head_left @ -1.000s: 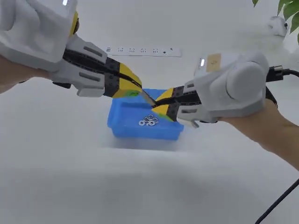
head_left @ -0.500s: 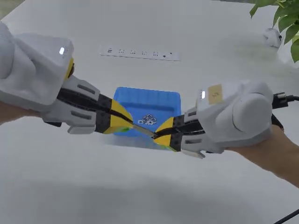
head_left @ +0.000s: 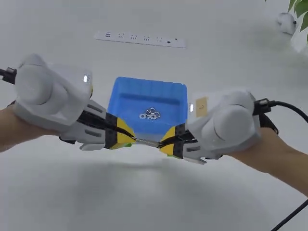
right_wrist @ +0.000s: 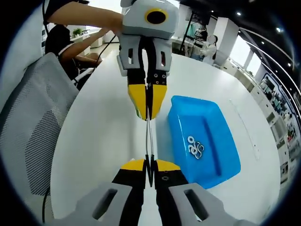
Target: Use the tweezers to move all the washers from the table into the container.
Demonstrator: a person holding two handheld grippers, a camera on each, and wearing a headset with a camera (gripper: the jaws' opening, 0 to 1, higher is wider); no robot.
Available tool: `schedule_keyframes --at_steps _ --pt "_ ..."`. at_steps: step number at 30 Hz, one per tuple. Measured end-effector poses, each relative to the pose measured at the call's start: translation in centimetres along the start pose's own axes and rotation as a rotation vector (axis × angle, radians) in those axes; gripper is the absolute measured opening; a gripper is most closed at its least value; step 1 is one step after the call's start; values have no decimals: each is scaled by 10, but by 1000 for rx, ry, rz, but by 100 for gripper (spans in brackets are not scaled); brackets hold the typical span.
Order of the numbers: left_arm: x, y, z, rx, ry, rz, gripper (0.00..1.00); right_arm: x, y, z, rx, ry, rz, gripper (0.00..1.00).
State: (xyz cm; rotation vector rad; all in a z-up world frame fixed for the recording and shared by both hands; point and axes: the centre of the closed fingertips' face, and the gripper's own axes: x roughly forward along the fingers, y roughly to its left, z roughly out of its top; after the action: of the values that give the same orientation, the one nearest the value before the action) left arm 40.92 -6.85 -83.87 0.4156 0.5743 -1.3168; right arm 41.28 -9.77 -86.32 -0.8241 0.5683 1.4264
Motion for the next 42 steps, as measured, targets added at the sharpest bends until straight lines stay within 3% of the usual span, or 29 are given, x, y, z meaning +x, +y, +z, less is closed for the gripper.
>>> schedule_keyframes --at_steps 6,15,20,23,27,31,34,37,40,42 --pt "16 4 -21 -9 61 -5 7 12 0 -12 -1 35 22 7" --pt "22 3 -40 -11 137 8 7 20 3 -18 -27 67 40 9" --pt "20 8 -42 -37 143 48 8 19 2 -19 -19 84 36 10" --pt "17 9 -44 -46 164 70 14 18 2 -20 24 95 49 11" --pt "7 6 -44 -48 175 91 16 11 -3 -27 -12 129 -5 16" --pt "-9 8 -43 -50 183 148 20 -4 -1 -21 50 77 -31 17" --pt "-19 6 -40 -47 173 180 21 -19 -2 -24 71 57 -94 19" --pt "-34 7 -30 -76 111 246 23 -37 -2 -25 157 4 -147 22" --pt "-50 9 -20 -124 44 306 28 -57 -1 -17 250 -110 -185 27" --pt "-62 9 -7 -122 -11 350 30 -69 1 -11 282 -163 -203 28"
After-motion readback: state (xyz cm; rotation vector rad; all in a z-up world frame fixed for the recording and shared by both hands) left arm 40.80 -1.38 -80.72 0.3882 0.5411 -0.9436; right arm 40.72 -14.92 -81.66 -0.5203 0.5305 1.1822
